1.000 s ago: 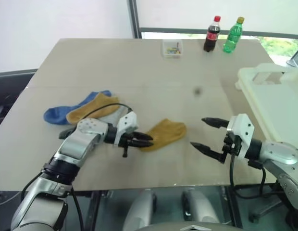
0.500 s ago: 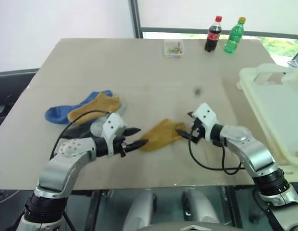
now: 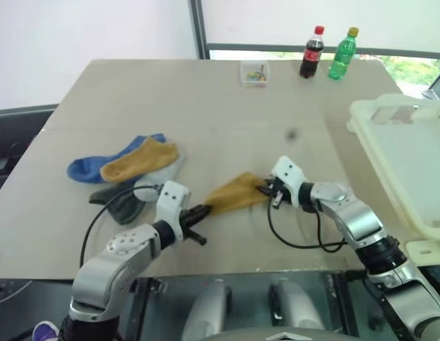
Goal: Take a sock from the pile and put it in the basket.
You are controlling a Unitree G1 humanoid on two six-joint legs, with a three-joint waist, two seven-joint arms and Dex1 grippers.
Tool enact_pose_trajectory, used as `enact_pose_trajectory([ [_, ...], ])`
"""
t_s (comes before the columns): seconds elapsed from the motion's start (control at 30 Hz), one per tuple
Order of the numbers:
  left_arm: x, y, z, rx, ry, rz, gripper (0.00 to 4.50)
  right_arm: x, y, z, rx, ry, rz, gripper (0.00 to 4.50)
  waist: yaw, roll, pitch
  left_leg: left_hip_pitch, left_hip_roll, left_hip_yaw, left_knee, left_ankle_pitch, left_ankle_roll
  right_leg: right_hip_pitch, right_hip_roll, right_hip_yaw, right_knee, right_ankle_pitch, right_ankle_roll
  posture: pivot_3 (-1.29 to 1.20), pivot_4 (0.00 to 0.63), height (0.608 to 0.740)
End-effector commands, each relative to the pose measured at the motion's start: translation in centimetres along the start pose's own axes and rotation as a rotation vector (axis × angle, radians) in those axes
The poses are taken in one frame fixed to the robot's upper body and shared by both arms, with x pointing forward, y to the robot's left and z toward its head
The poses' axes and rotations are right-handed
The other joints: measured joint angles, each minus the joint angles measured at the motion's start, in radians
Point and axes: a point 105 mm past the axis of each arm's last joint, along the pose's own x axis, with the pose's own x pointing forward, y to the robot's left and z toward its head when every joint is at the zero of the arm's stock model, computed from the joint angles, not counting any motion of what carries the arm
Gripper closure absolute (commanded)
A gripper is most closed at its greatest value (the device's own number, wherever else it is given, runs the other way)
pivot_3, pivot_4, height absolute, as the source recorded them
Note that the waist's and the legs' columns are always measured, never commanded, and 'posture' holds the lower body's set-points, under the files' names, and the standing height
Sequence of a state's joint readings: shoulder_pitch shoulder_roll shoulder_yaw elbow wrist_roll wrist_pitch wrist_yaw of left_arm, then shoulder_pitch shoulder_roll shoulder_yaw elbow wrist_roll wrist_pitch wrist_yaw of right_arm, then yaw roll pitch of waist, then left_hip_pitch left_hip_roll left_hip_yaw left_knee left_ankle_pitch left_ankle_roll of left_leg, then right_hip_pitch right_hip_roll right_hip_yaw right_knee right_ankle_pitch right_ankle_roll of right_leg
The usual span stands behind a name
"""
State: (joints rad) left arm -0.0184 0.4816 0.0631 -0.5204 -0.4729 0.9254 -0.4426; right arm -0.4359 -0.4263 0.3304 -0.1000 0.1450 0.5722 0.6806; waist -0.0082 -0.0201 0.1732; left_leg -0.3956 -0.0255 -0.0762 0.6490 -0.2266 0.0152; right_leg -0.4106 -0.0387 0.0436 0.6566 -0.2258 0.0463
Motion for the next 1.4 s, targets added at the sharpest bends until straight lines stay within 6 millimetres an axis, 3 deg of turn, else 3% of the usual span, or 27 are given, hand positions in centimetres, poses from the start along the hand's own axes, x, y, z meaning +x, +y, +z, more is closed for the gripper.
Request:
enact_pose_trajectory([
  [0.03, 0.3, 0.2, 0.9, 0.026, -0.021, -0.071, 4.5, -2.8, -0.3, 0.6, 0.018, -0.014, -0.071, 4.43, 0.003, 0.0, 0.0, 0.0, 0.0, 0.0, 0.0, 0.0, 0.0, 0.0, 0.0, 0.0, 0.0, 0.0, -0.001, 0.0, 0.15, 0.74],
  [0.13, 0.3, -0.4, 1.9, 0.064, -0.038, -0.181, 4.5, -5.1, 1.0, -0.2, 0.052, 0.025, -0.088, 4.43, -0.001, 0.0, 0.0, -0.003, 0.0, -0.001, 0.0, 0.0, 0.0, -0.001, 0.0, -0.001, 0.0, -0.001, -0.001, 0.0, 0.15, 0.74],
  [0.3, 0.9, -1.1, 2.0, 0.151, 0.003, -0.294, 4.5, -6.9, 2.3, -0.9, 0.076, 0.065, -0.152, 4.43, -0.009, 0.0, 0.001, -0.002, 0.001, 0.0, -0.001, 0.0, 0.0, -0.001, 0.0, 0.0, -0.001, -0.002, -0.002, 0.0, 0.15, 0.74],
  [0.47, 1.2, -2.5, 1.8, 0.18, 0.014, -0.358, 4.5, -7.4, 1.8, -1.3, 0.083, 0.073, -0.245, 4.43, -0.007, 0.0, 0.001, -0.002, 0.001, 0.001, 0.0, 0.0, 0.0, -0.002, 0.0, 0.001, -0.001, -0.004, 0.0, 0.0, 0.15, 0.74],
  [0.67, 1.7, -4.1, 0.3, 0.127, 0.049, -0.374, 4.5, -6.4, 1.7, -2.1, 0.114, 0.072, -0.235, 4.43, -0.006, 0.0, 0.001, -0.003, 0.001, 0.001, -0.001, 0.0, 0.0, -0.002, 0.0, 0.0, -0.002, -0.004, 0.0, 0.0, 0.15, 0.74],
  [0.7, 1.7, -4.2, 0.3, 0.105, 0.046, -0.372, 3.79, -6.3, 1.7, -2.1, 0.115, 0.072, -0.225, 4.14, -0.005, 0.0, 0.001, -0.003, 0.001, 0.0, -0.001, 0.0, 0.0, -0.001, 0.0, 0.0, -0.002, -0.004, 0.0, 0.0, 0.15, 0.74],
  [0.73, 1.7, -4.1, 0.3, 0.096, 0.045, -0.368, 3.43, -6.3, 1.8, -2.1, 0.102, 0.071, -0.206, 3.74, -0.005, 0.0, 0.001, -0.003, 0.001, 0.0, -0.001, 0.0, 0.0, -0.001, 0.0, 0.0, -0.002, -0.004, 0.001, 0.0, 0.15, 0.74],
  [0.77, 1.7, -4.0, 0.4, 0.097, 0.04, -0.354, 3.21, -6.4, 1.8, -2.1, 0.097, 0.072, -0.203, 3.67, -0.005, 0.0, 0.001, -0.003, 0.001, 0.0, -0.001, 0.0, 0.0, -0.001, 0.0, 0.0, -0.002, -0.004, 0.001, 0.0, 0.15, 0.74],
  [0.87, 1.3, -3.6, 1.2, 0.11, -0.005, -0.333, 1.91, -7.1, 1.0, -2.1, -0.003, 0.09, -0.239, 2.34, -0.005, 0.0, 0.001, -0.002, 0.001, 0.0, 0.0, 0.0, 0.0, -0.001, 0.0, 0.0, -0.002, -0.004, 0.001, 0.0, 0.15, 0.74],
  [0.9, 0.9, -3.4, 1.6, 0.119, -0.032, -0.321, 1.46, -7.4, 1.1, -1.7, -0.029, 0.073, -0.23, 1.87, -0.005, 0.0, 0.001, -0.002, 0.001, 0.0, 0.0, 0.0, 0.0, -0.001, 0.0, 0.0, -0.002, -0.005, 0.001, 0.0, 0.15, 0.74],
  [1.13, -1.6, -1.5, 3.3, 0.164, -0.174, -0.167, 1.46, -9.6, 0.9, 2.0, -0.048, -0.155, -0.194, 1.87, -0.004, 0.001, 0.002, -0.003, 0.002, 0.0, -0.001, 0.0, 0.0, -0.001, -0.001, 0.0, -0.004, -0.005, 0.001, 0.0, 0.15, 0.74],
  [1.37, -0.7, 5.5, 7.2, 0.148, -0.297, 0.332, 1.46, -10.4, 0.7, 5.7, -0.122, -0.364, -0.097, 1.87, 0.003, -0.001, 0.003, -0.003, 0.001, -0.001, 0.0, 0.0, 0.0, 0.0, 0.001, -0.002, -0.004, -0.003, 0.004, 0.0, 0.15, 0.74],
  [1.4, -0.6, 6.3, 7.7, 0.14, -0.306, 0.385, 1.43, -10.4, 0.5, 6.0, -0.128, -0.374, -0.097, 1.35, 0.002, -0.001, 0.003, -0.003, 0.002, -0.001, 0.0, 0.0, 0.0, 0.0, 0.001, -0.002, -0.005, -0.003, 0.005, 0.0, 0.15, 0.74],
])
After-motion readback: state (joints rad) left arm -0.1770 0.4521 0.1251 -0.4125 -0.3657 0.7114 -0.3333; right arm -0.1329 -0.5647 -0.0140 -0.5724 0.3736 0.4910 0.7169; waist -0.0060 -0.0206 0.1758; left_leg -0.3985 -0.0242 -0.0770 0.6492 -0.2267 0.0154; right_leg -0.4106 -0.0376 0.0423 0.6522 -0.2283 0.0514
